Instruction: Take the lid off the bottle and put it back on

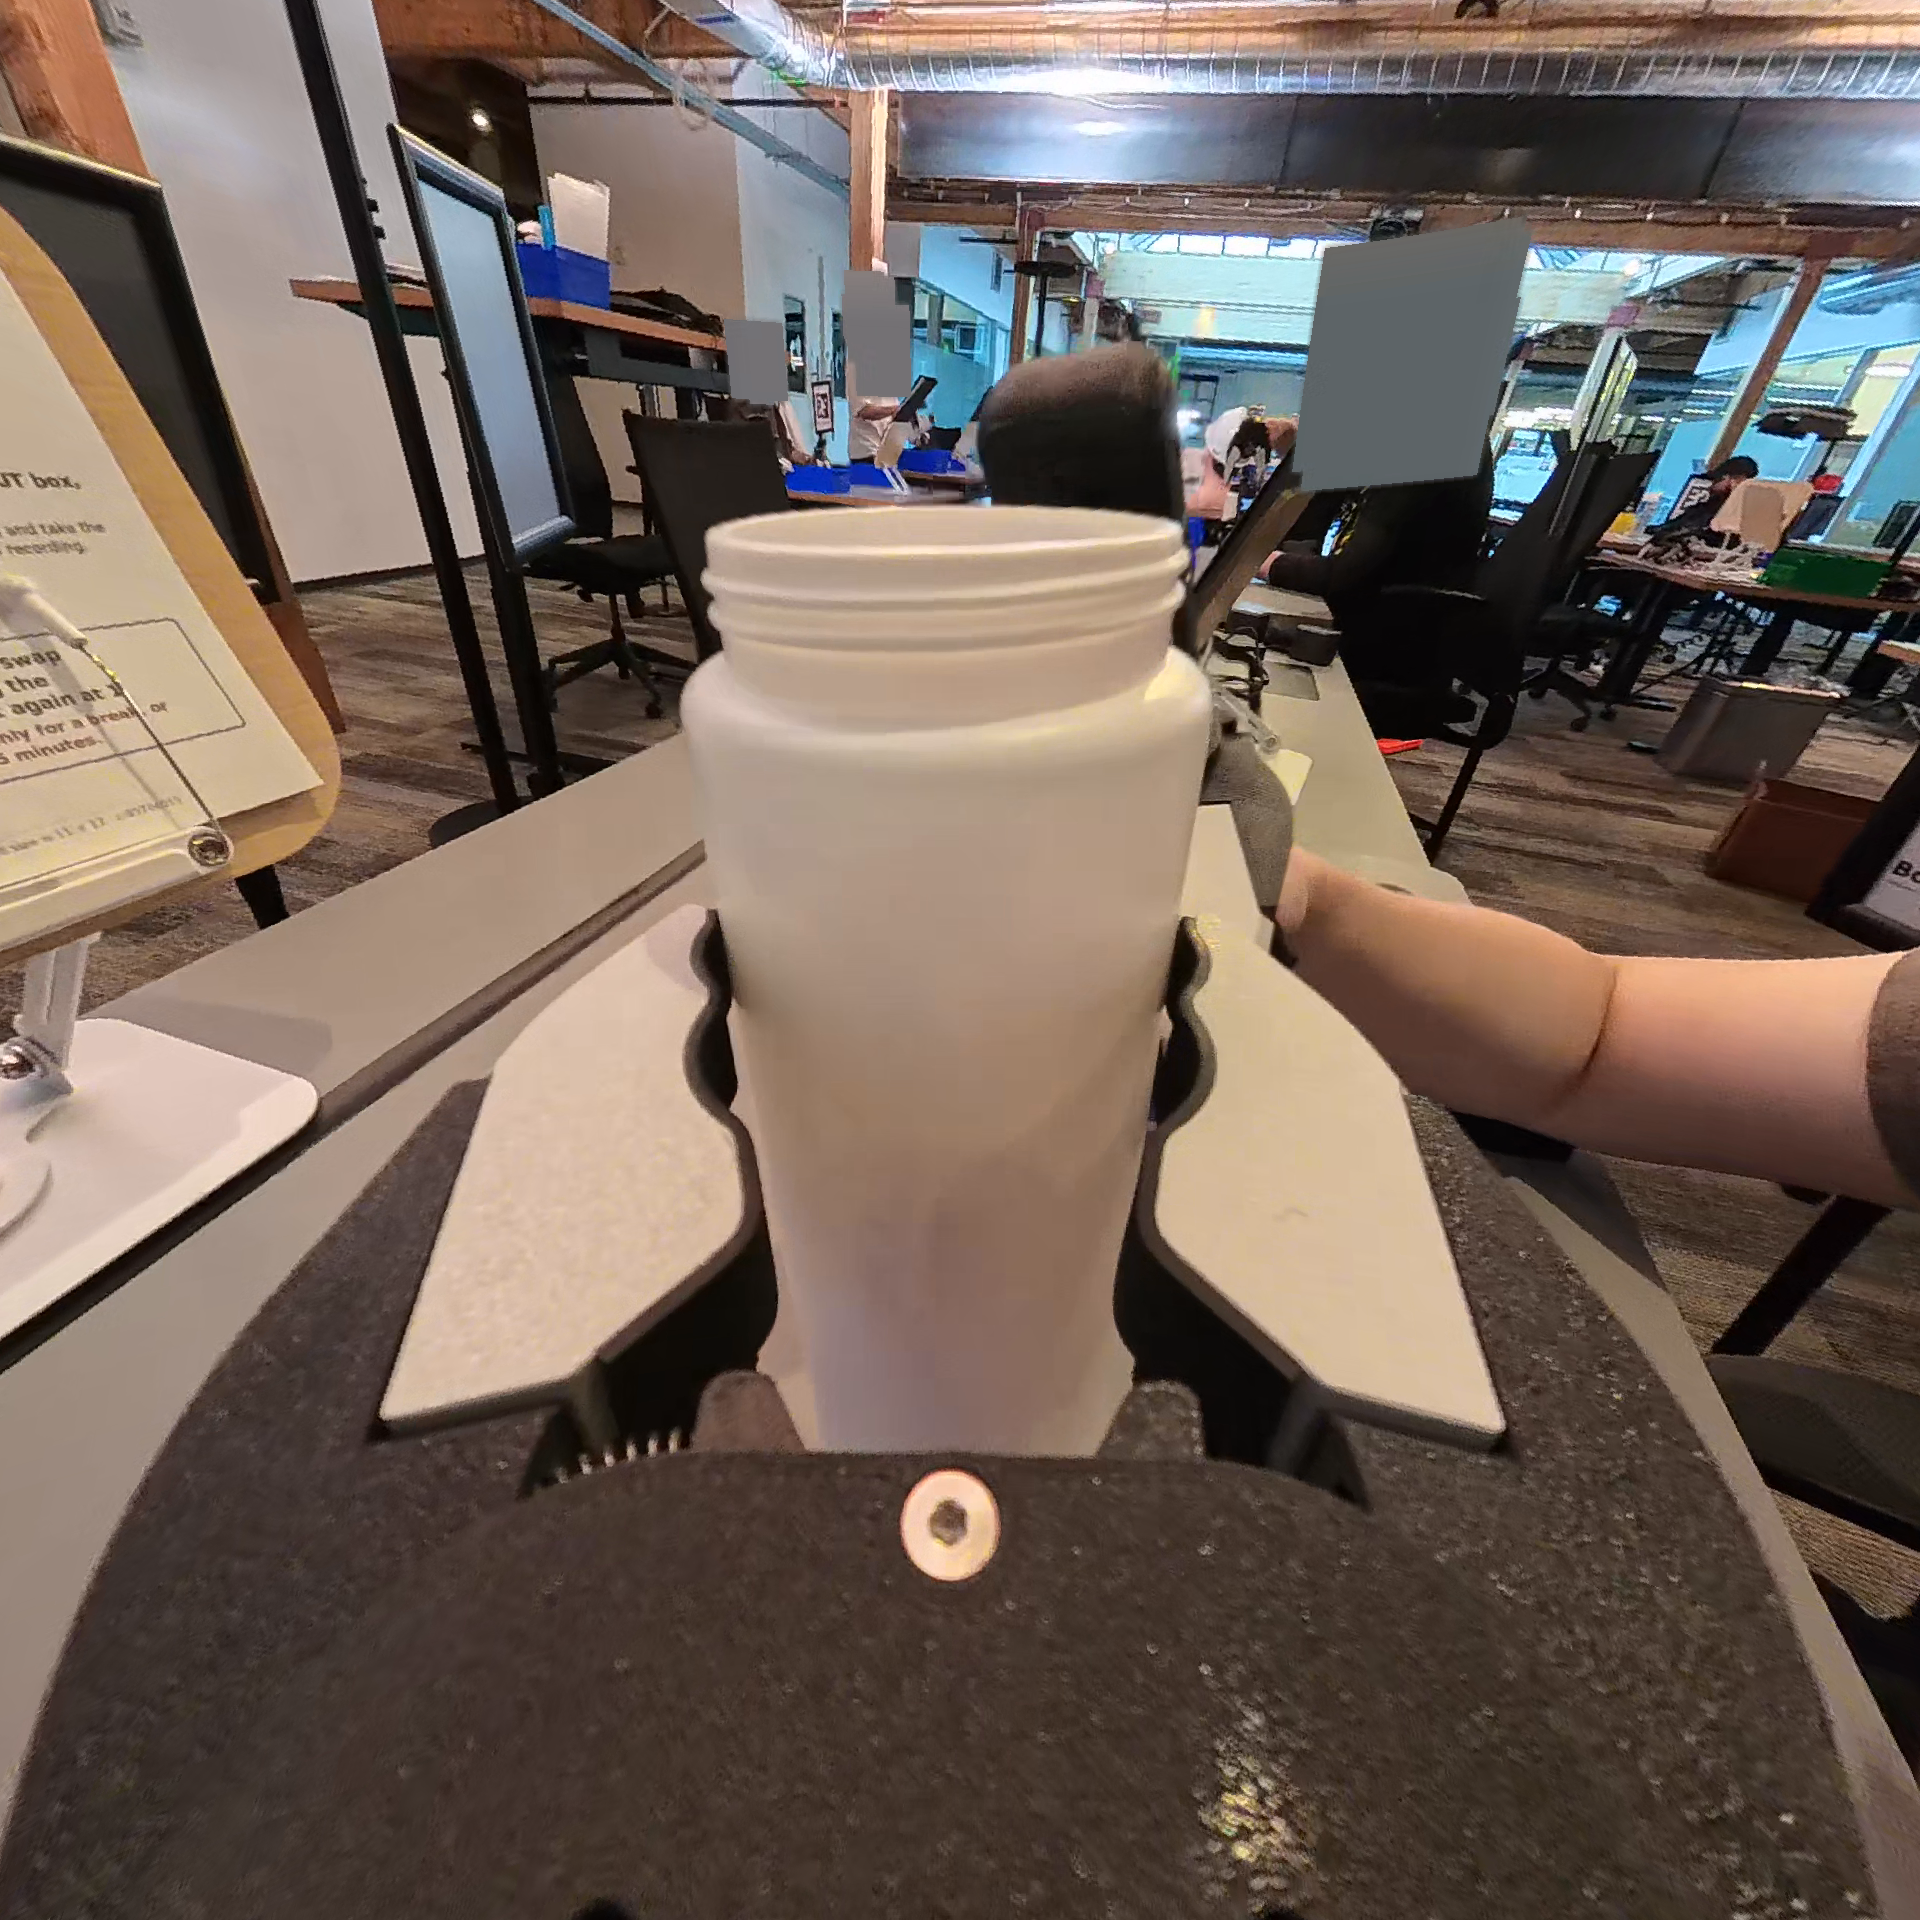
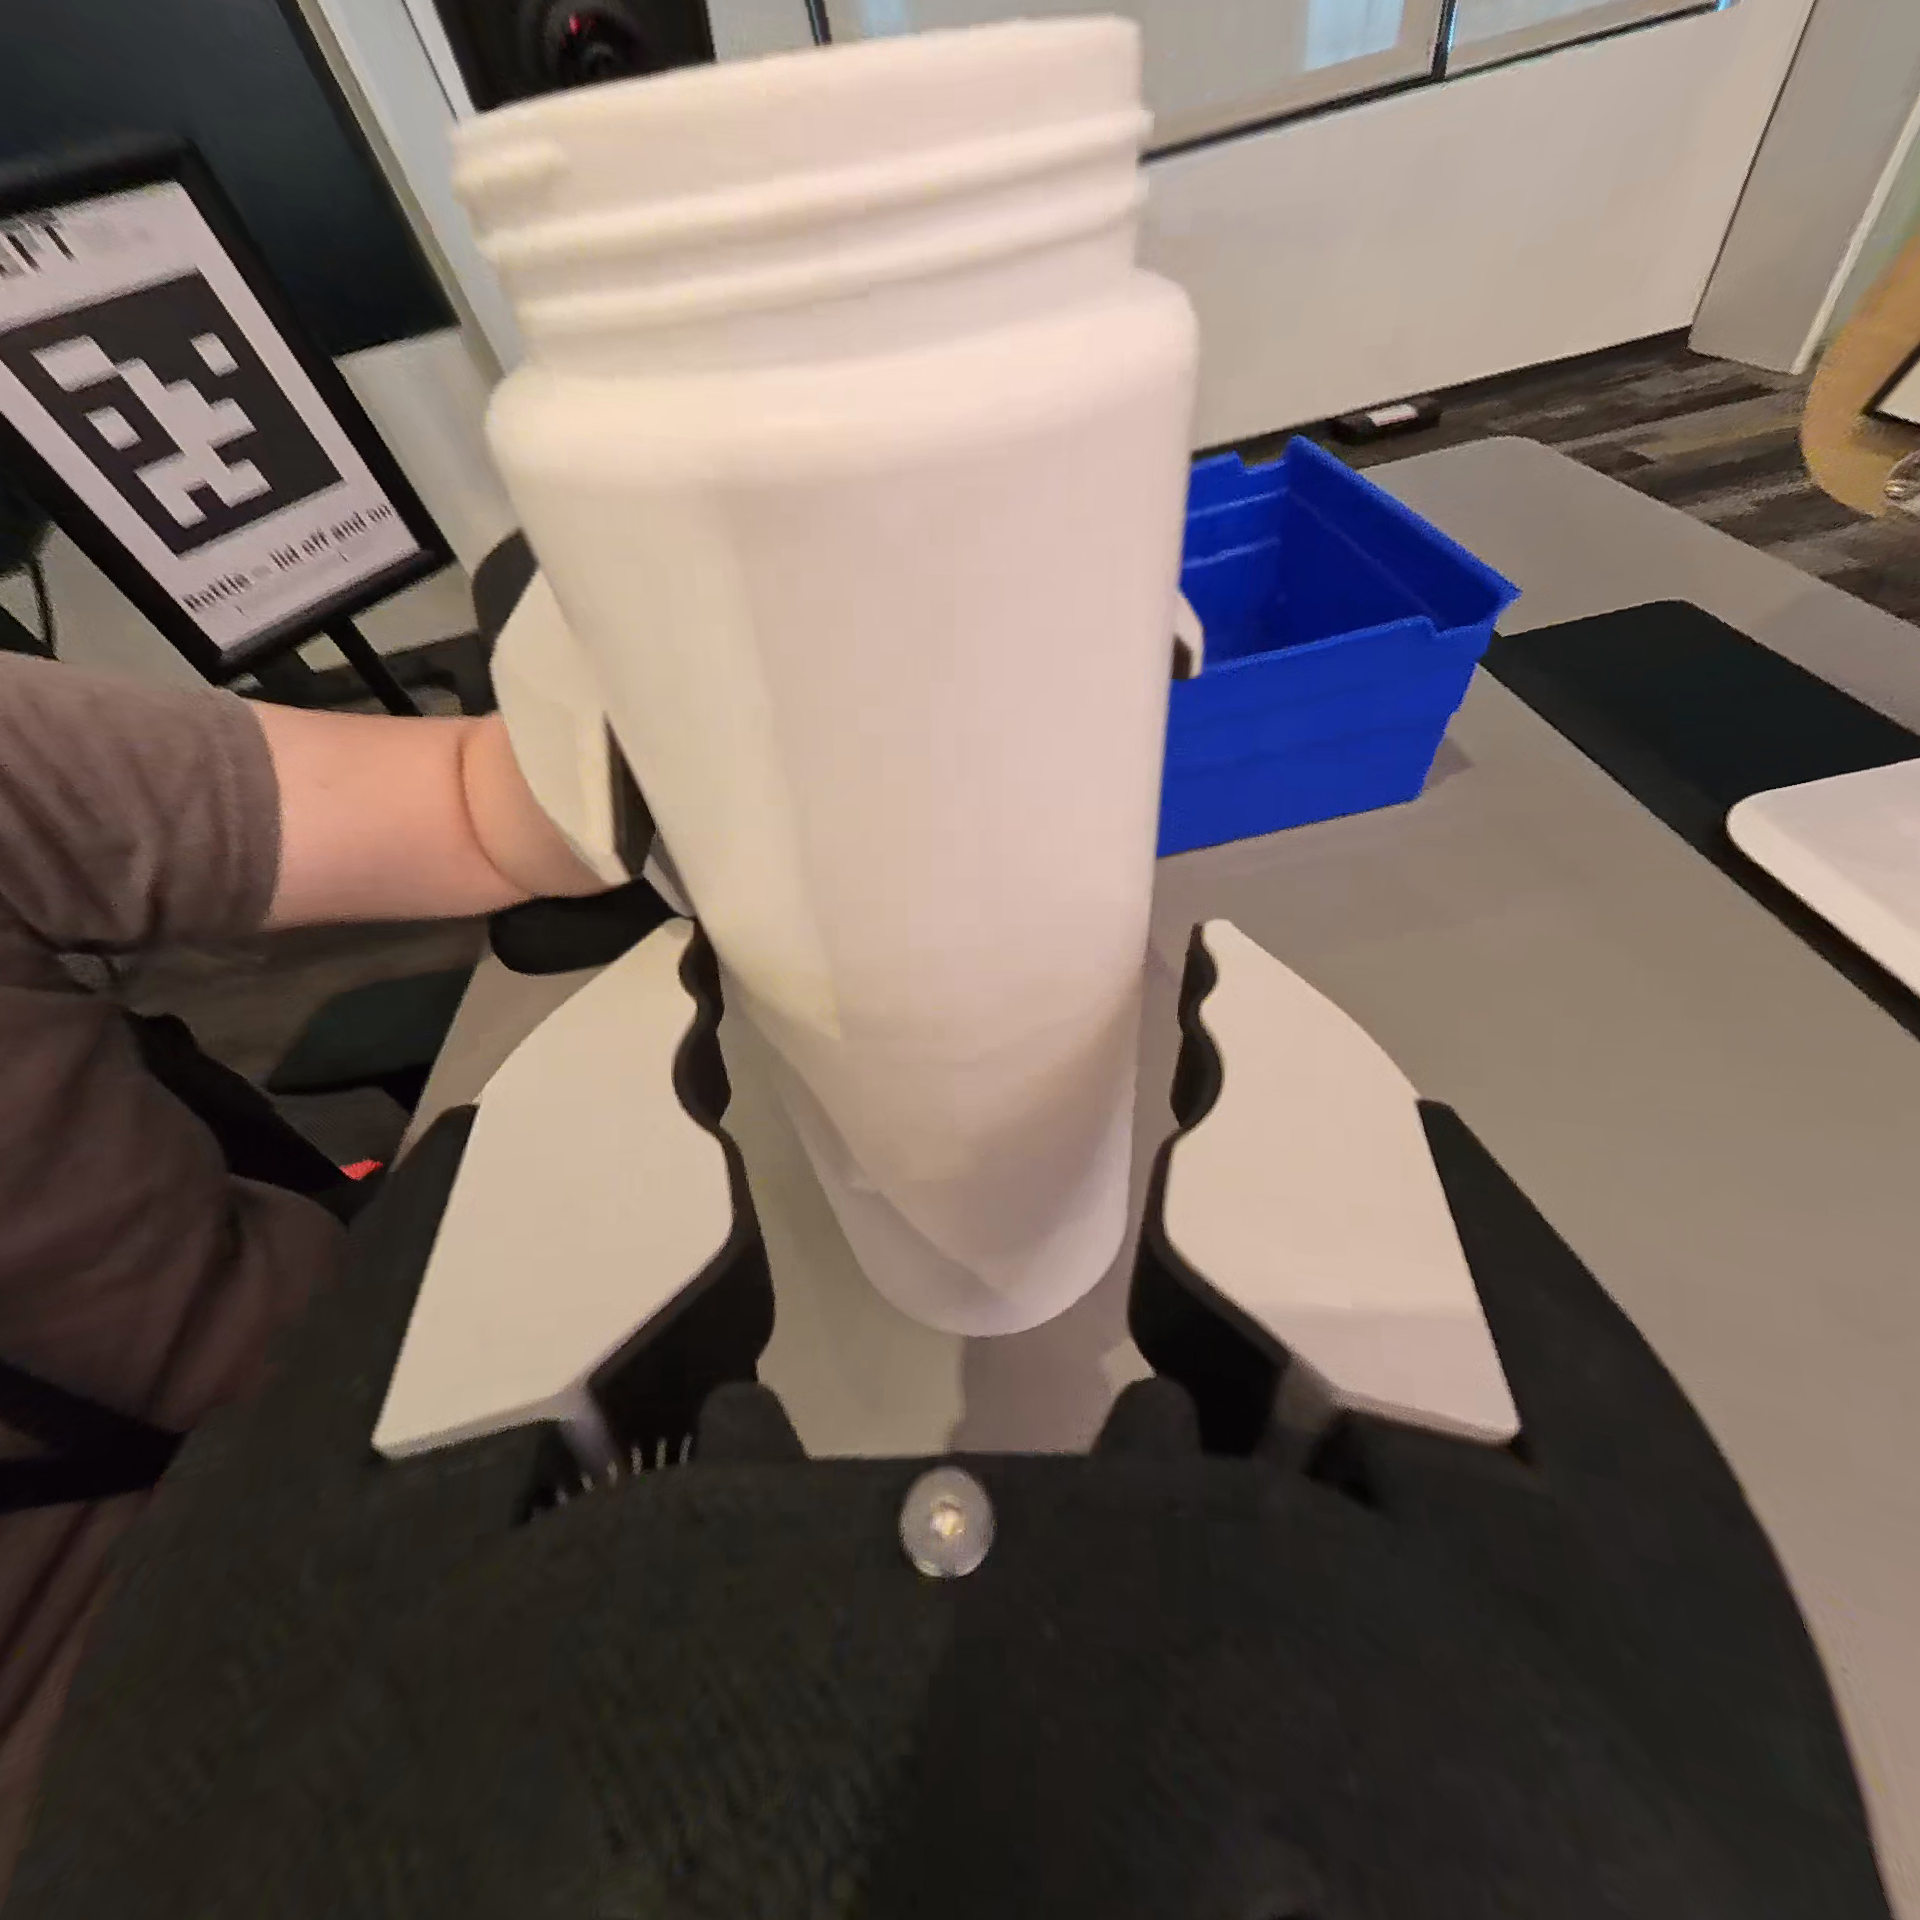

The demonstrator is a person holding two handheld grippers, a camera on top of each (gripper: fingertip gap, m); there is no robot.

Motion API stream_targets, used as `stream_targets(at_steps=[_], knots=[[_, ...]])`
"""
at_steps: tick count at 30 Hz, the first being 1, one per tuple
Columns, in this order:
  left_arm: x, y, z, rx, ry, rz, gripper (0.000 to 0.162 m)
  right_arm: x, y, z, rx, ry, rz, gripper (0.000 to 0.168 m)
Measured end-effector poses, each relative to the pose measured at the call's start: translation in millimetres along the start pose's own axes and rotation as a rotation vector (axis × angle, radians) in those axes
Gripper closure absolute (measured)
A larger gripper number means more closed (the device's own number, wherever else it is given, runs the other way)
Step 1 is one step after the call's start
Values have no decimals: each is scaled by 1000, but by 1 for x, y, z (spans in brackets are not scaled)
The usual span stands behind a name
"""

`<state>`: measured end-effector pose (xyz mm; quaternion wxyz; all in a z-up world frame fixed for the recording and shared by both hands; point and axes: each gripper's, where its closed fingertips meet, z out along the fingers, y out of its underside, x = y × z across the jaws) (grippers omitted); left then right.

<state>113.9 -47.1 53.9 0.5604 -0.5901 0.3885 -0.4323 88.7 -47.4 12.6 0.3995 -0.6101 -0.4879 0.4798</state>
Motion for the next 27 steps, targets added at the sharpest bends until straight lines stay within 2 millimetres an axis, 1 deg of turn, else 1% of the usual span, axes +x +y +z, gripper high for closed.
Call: stream_targets(at_steps=[2,7,9,11,12,13,14,15,16,17,18,19,20,21,22,23,24,25,27], knots=[[-2,-2,-2,10,-10,4,81,-2,-2,2,25,-19,11,88],[-5,-1,-3,-5,4,-16,81,0,-4,1,18,28,-54,92],[-3,-5,-4,8,10,-25,82,0,-8,-3,21,36,-65,92],[1,-13,-7,40,42,-50,78,3,-15,-14,8,77,-60,92],[1,-17,-9,45,46,-56,76,6,-21,-24,4,110,-67,92],[0,-19,-11,45,40,-56,74,9,-30,-38,8,149,-75,92],[-1,-22,-13,45,35,-51,74,12,-40,-57,18,191,-74,92],[-1,-24,-15,45,34,-48,74,15,-51,-81,35,232,-57,92],[-2,-26,-17,41,31,-49,76,18,-61,-109,57,288,-33,92],[-4,-27,-18,31,27,-54,76,26,-68,-140,72,382,-11,92],[-5,-27,-19,19,26,-61,78,37,-69,-172,68,499,7,92],[-6,-26,-20,8,26,-69,78,49,-65,-205,51,624,38,92],[-6,-26,-20,3,28,-76,79,61,-55,-236,24,750,94,92],[-7,-26,-21,0,27,-82,80,72,-40,-262,-20,850,171,92],[-8,-26,-21,-5,26,-88,81,81,-22,-283,-65,919,261,92],[-9,-25,-21,-11,26,-92,81,89,-3,-297,-102,955,362,92],[-10,-23,-20,-19,26,-97,81,97,16,-305,-136,954,468,92],[-10,-22,-20,-27,25,-101,82,103,36,-306,-172,929,568,92],[-10,-20,-20,-40,27,-103,82,115,76,-300,-282,863,730,92]])
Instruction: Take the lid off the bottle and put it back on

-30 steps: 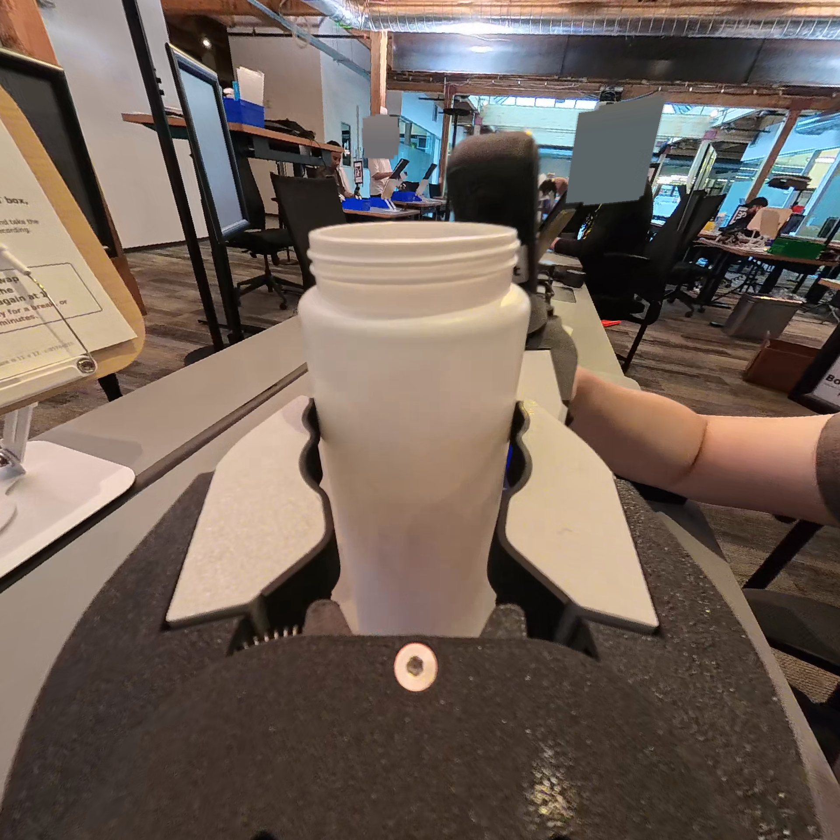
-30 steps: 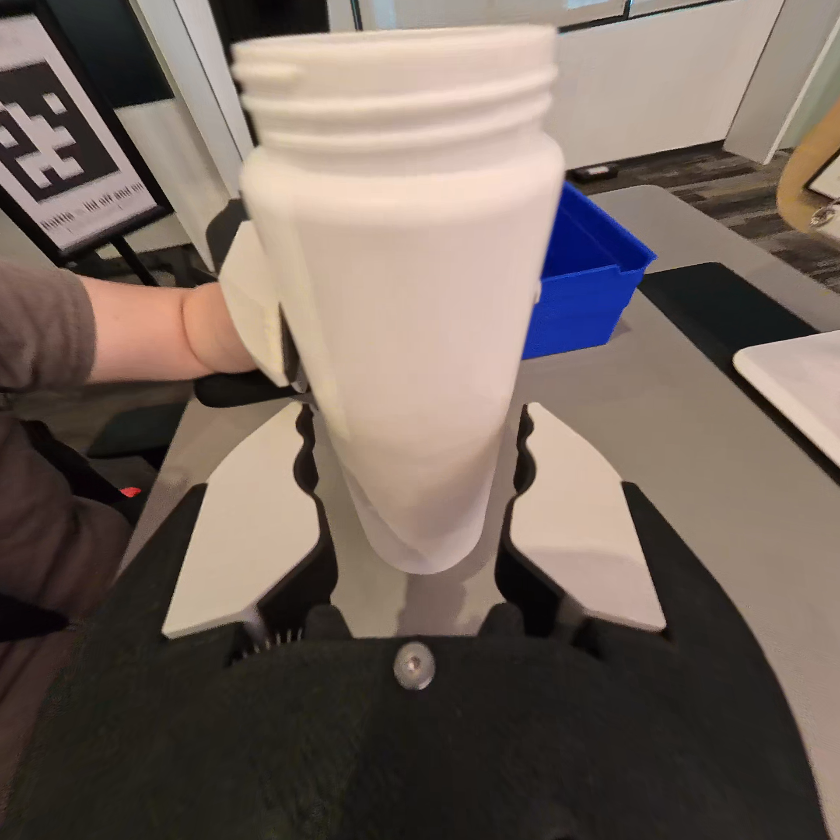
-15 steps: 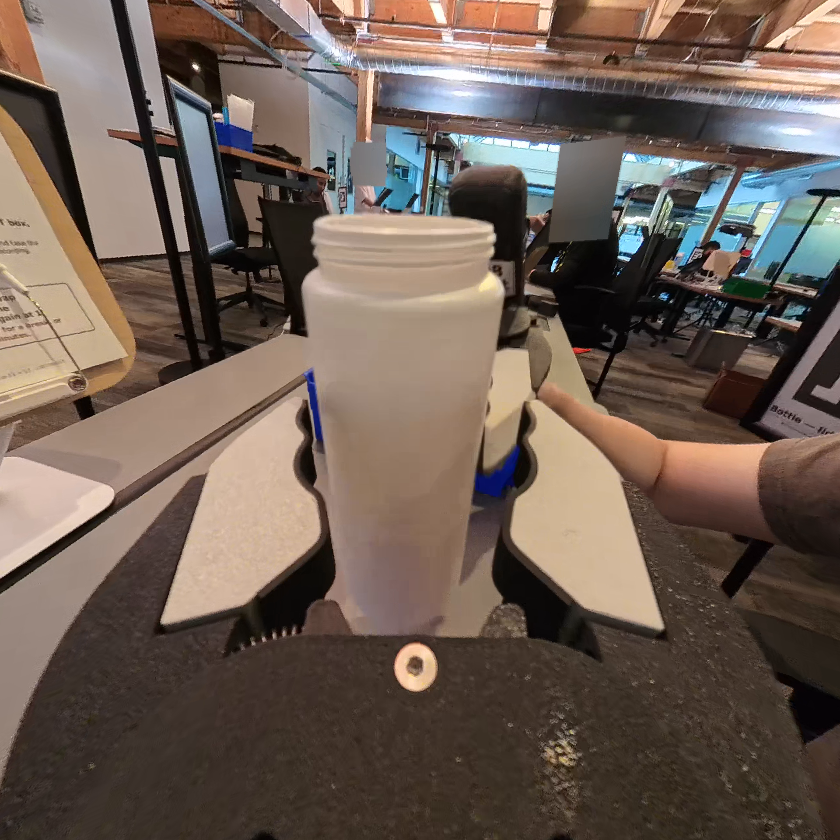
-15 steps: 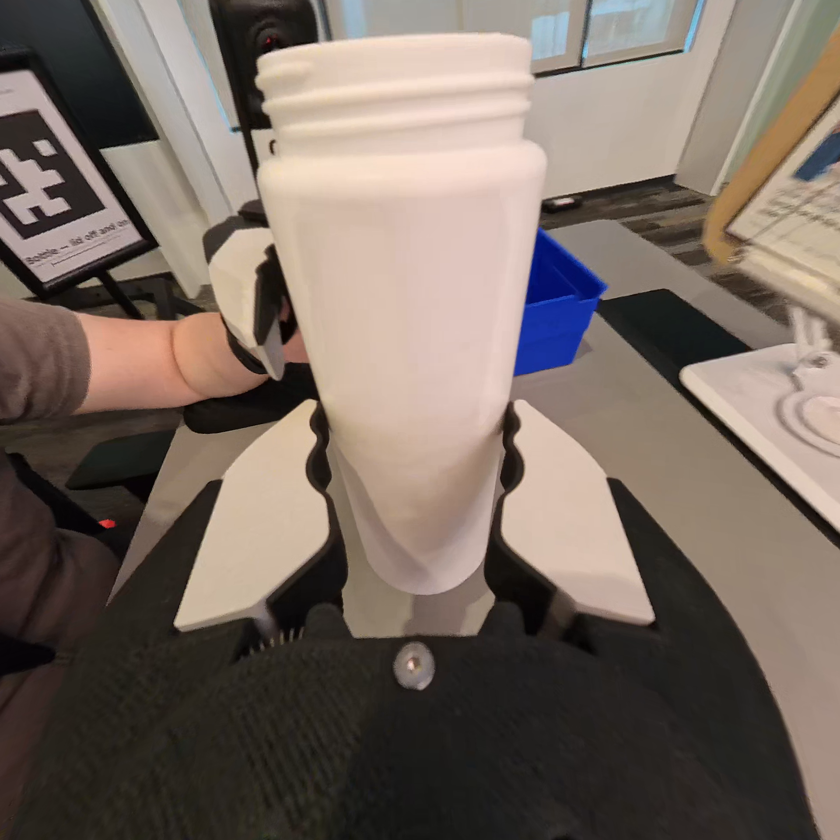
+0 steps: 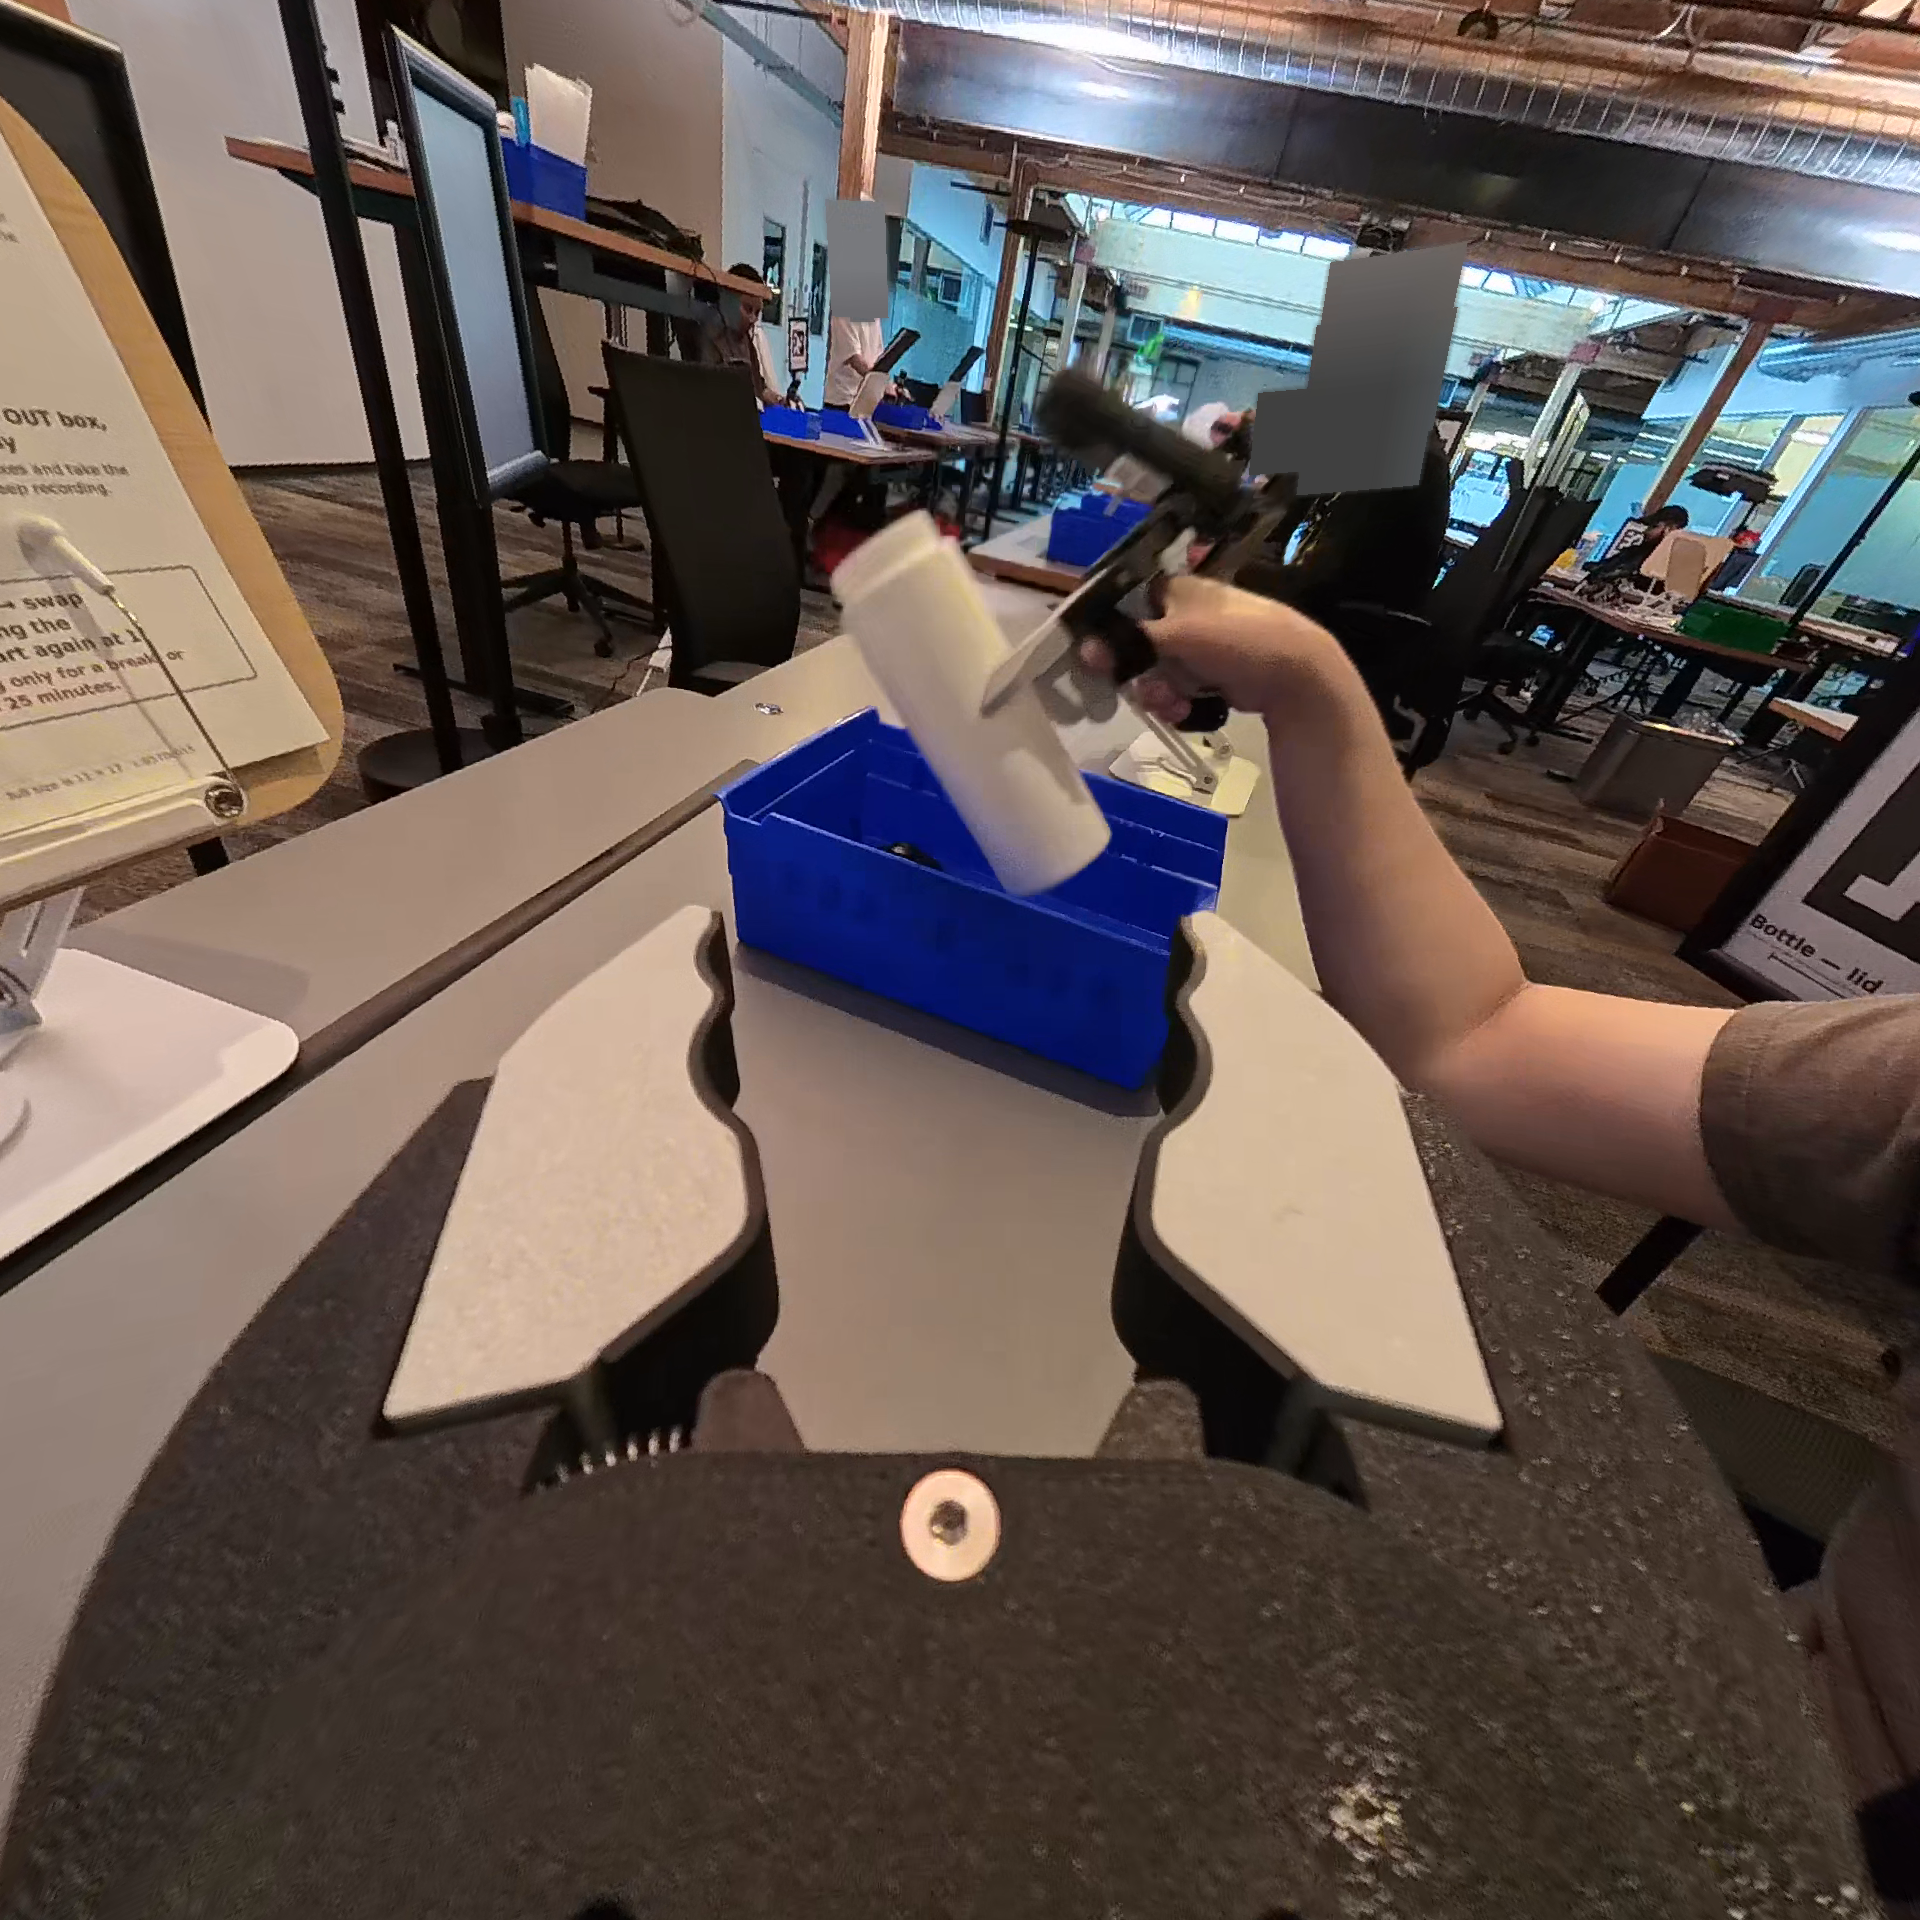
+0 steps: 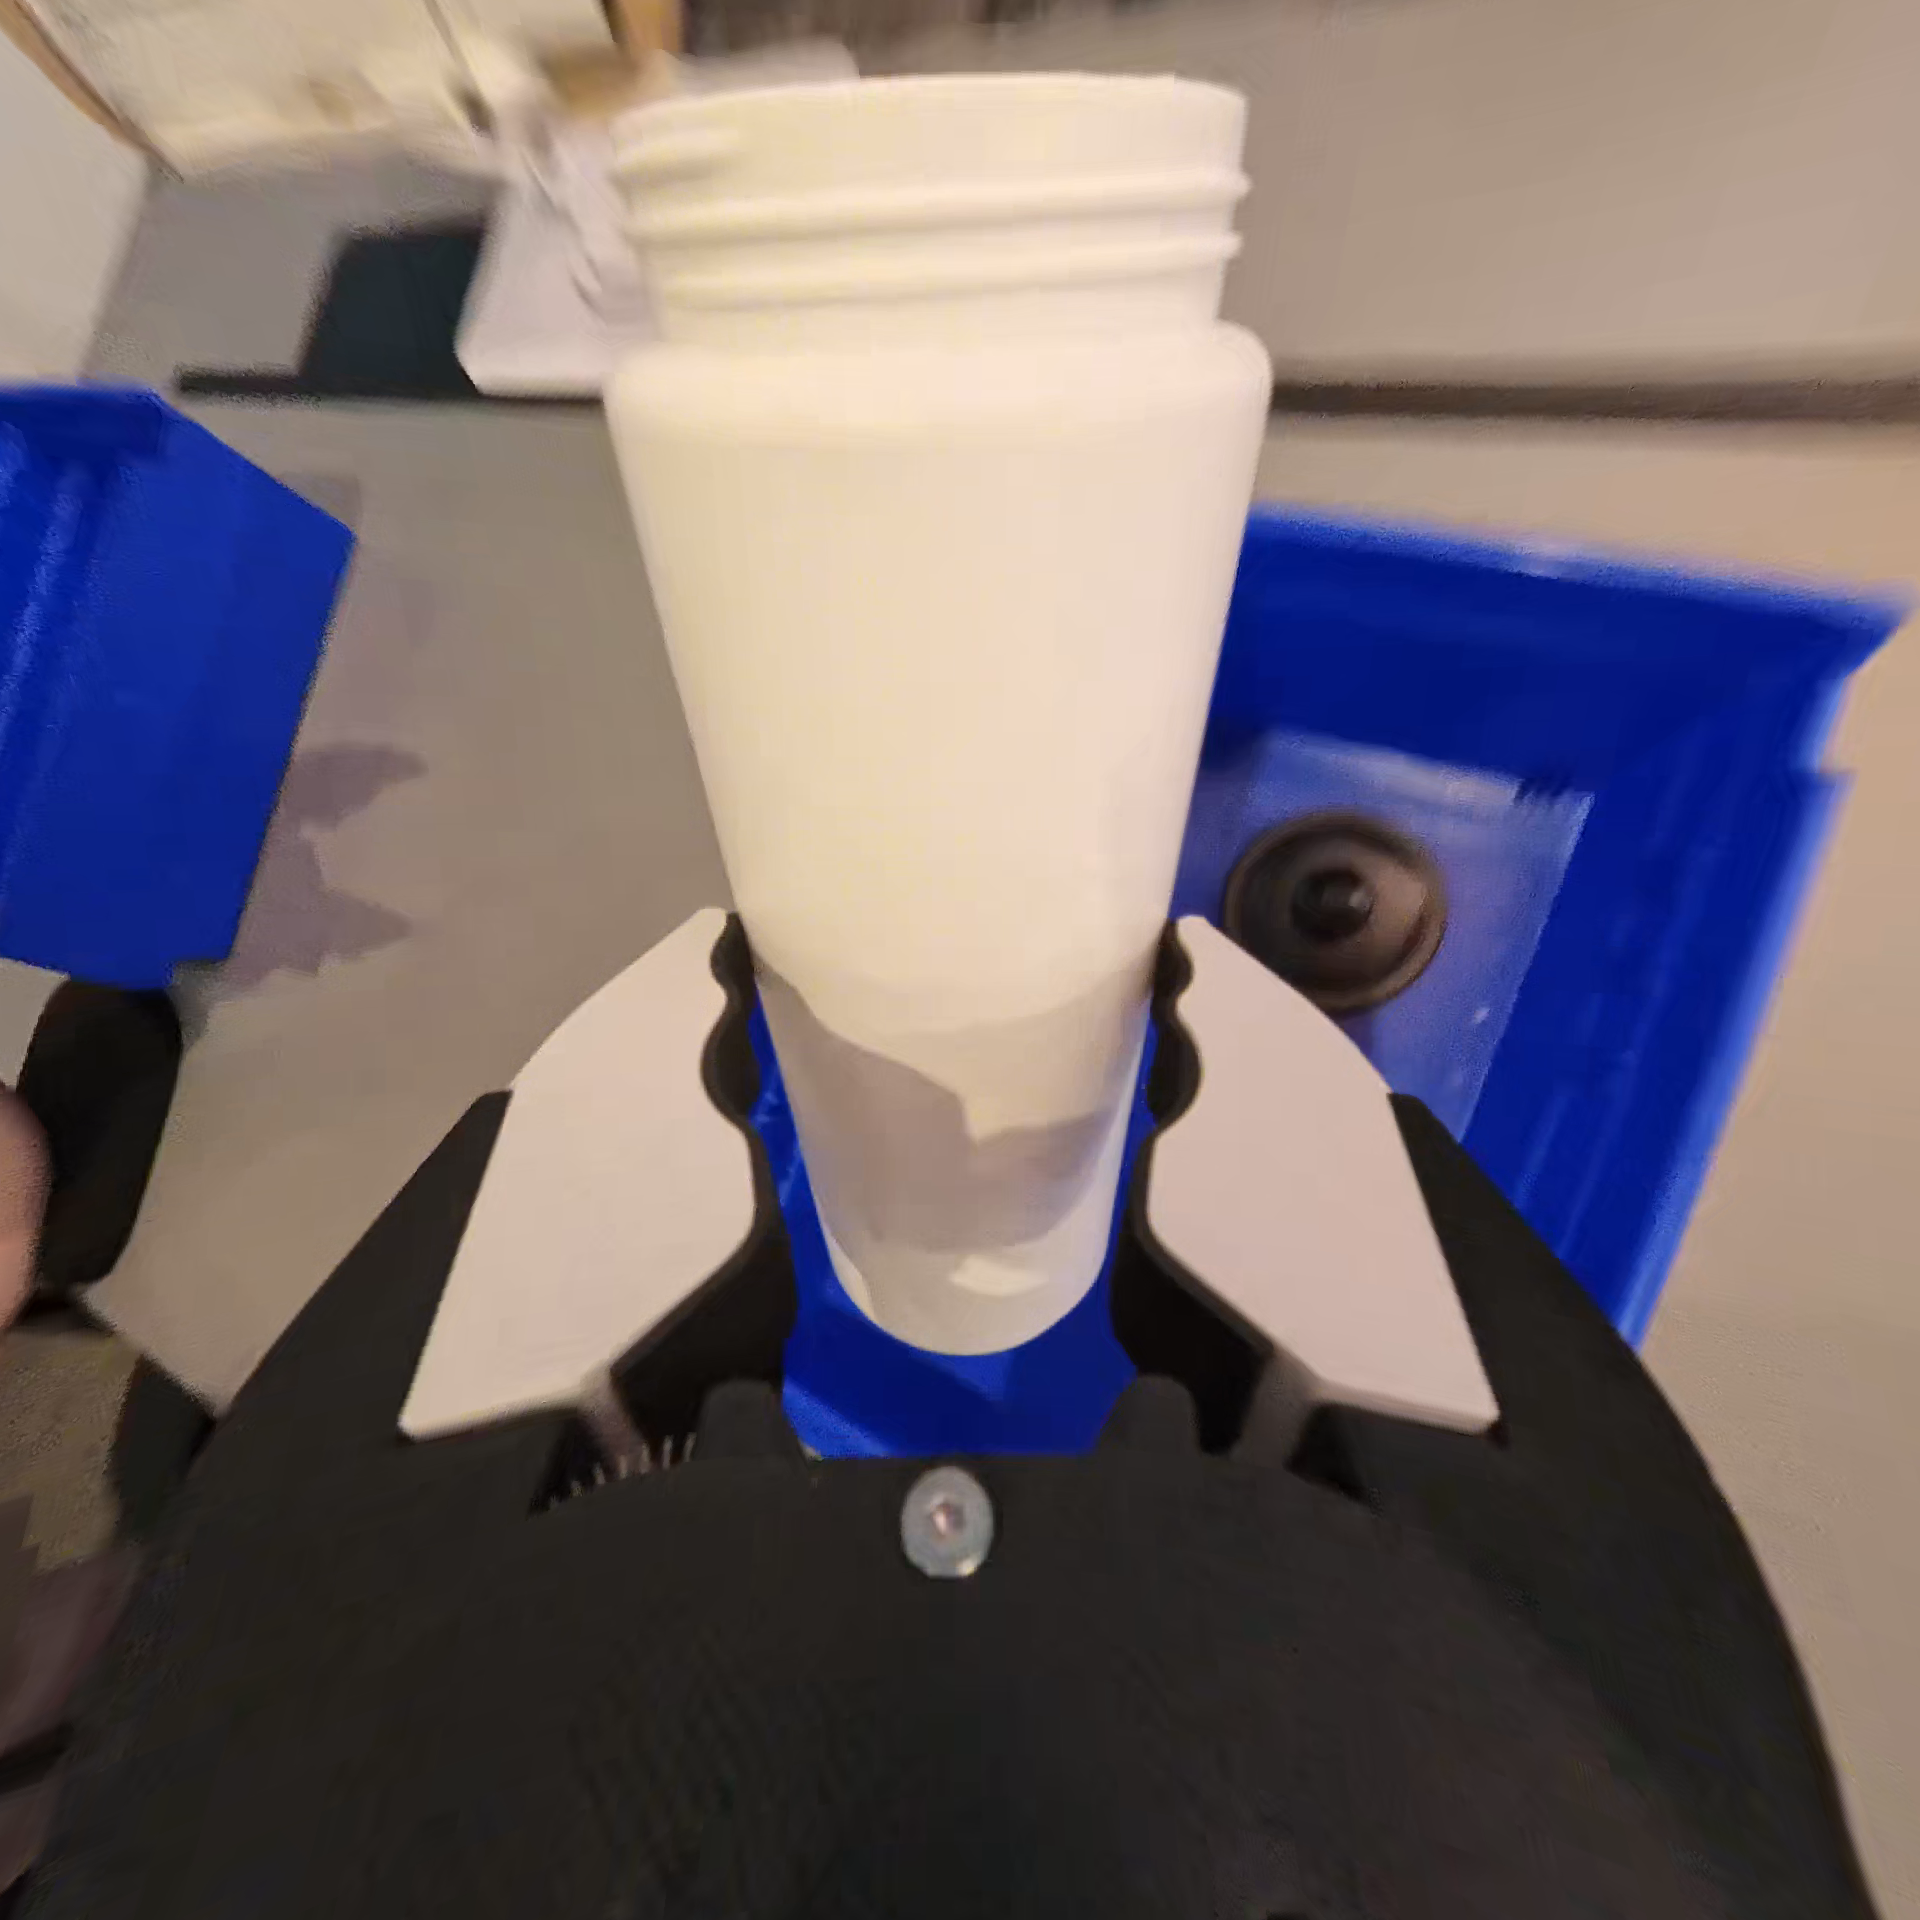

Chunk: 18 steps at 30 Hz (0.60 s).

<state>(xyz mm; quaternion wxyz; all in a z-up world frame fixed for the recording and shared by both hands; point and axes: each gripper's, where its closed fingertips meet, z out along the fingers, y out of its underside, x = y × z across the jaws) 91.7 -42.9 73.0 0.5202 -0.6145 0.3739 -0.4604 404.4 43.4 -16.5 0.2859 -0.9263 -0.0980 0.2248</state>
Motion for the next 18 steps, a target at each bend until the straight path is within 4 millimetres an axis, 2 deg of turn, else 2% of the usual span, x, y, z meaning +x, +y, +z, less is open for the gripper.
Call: stream_targets(at_steps=[3,7,14,17,18], knots=[[0,-3,-1,26,-17,12,84,21,30,42,-220,39,44,92],[0,-2,-1,9,-23,34,85,26,57,70,-391,64,121,93],[1,2,2,-14,-23,46,86,35,68,82,-459,174,115,92],[-2,-1,-1,-8,-36,46,85,36,69,75,-494,204,34,93],[-5,-5,-4,-6,-60,57,84,34,65,69,-476,212,-3,94]])
